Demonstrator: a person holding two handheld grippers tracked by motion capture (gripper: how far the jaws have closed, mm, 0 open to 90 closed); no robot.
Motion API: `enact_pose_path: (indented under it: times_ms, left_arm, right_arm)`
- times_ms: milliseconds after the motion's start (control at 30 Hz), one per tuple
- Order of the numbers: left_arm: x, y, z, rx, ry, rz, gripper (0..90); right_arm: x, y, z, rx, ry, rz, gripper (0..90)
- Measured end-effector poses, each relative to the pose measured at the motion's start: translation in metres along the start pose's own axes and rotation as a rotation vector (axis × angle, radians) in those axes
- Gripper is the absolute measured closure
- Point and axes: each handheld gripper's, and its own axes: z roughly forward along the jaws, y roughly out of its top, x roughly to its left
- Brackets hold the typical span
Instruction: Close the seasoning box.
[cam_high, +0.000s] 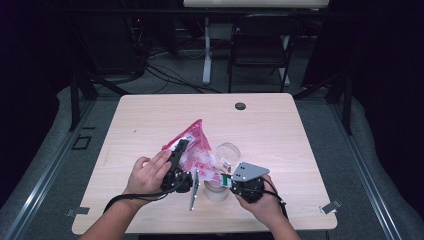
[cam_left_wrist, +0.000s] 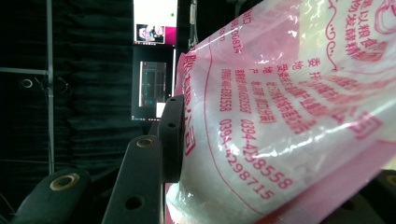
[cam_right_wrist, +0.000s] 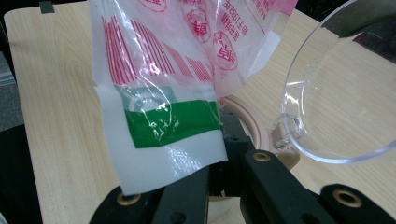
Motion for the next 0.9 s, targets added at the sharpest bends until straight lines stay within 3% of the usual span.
enact_pose_path:
  times_ms: [900]
  left_arm:
    - [0.0029, 0.0051, 0.0000, -0.011, 0.015, 0.005, 64.9]
  right_arm:
    - [-0.0031, -0.0006, -0.0021, -0.003, -0.011, 0.007, 90.0]
